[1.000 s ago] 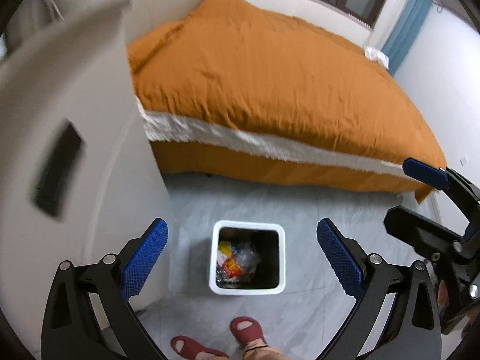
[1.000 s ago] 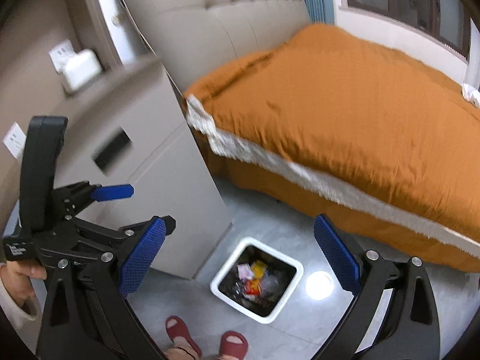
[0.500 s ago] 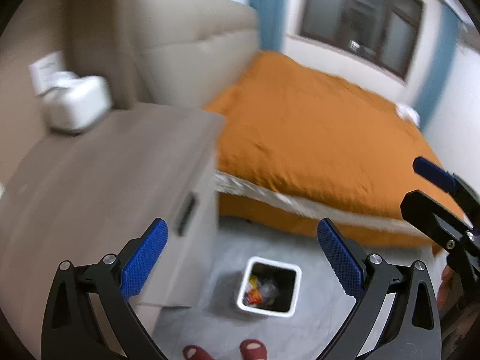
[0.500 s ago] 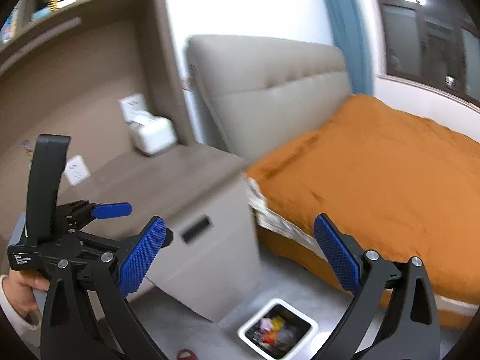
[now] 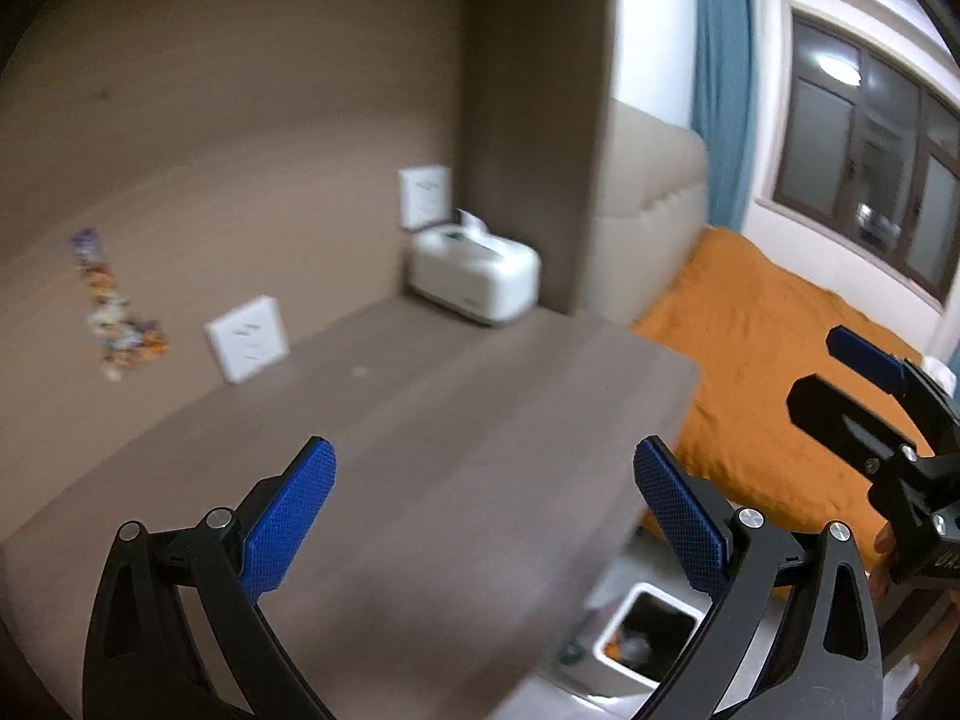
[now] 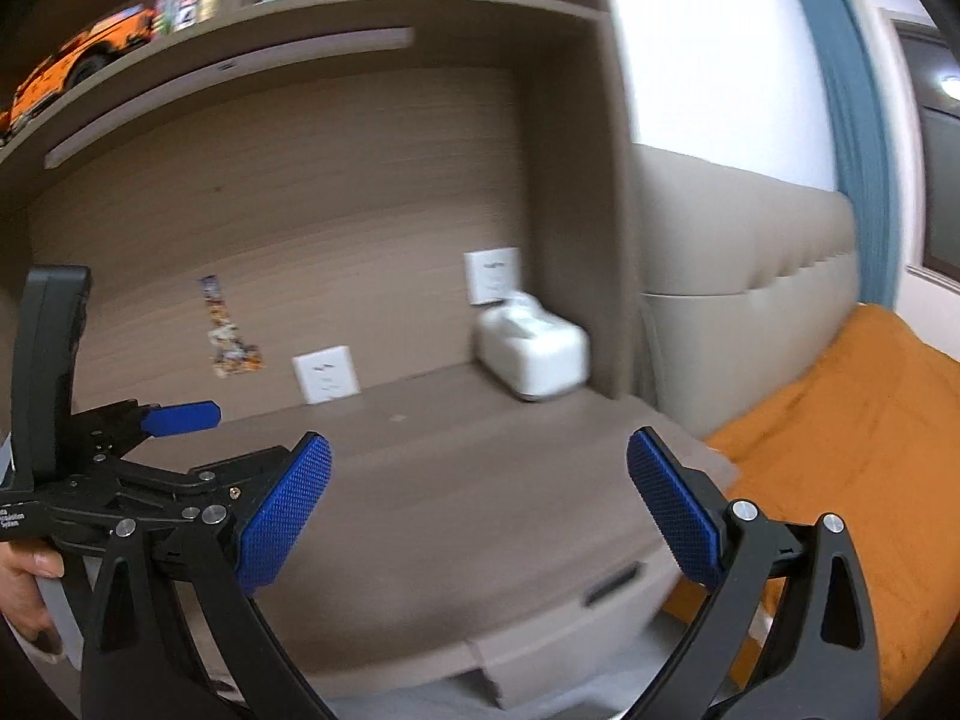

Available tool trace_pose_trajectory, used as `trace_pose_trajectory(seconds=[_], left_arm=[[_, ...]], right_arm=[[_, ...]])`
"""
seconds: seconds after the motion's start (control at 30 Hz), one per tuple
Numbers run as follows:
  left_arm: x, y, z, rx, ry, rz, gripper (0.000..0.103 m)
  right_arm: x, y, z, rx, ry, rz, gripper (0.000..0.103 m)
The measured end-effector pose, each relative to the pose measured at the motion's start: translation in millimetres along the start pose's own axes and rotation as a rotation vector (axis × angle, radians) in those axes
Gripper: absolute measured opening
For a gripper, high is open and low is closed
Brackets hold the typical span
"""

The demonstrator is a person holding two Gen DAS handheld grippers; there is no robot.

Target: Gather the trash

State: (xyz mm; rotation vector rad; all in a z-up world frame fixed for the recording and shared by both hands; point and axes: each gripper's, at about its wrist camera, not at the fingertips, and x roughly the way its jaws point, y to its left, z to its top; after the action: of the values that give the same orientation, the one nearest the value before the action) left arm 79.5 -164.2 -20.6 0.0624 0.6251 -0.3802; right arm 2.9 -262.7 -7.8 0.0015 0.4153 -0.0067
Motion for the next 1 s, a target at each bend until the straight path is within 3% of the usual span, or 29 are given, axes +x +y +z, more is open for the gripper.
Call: trace_pose_trajectory(seconds=[0.4,0.5,1.0], left_arm=[[-39,116,10,-0.02,-0.049,0.108,0.098],[-46,139,13,-0.034,-0.056,0.109,0.098],[-43,186,13,-0.032,-0.038,0.124,0.098]], right_arm=[[51,90,29,0.072,0.072,0.096,0.098],[50,112,38,0.048,0.028,0.083,0.098],[65,157,46,-0.029,0.012,0.062,0.098]])
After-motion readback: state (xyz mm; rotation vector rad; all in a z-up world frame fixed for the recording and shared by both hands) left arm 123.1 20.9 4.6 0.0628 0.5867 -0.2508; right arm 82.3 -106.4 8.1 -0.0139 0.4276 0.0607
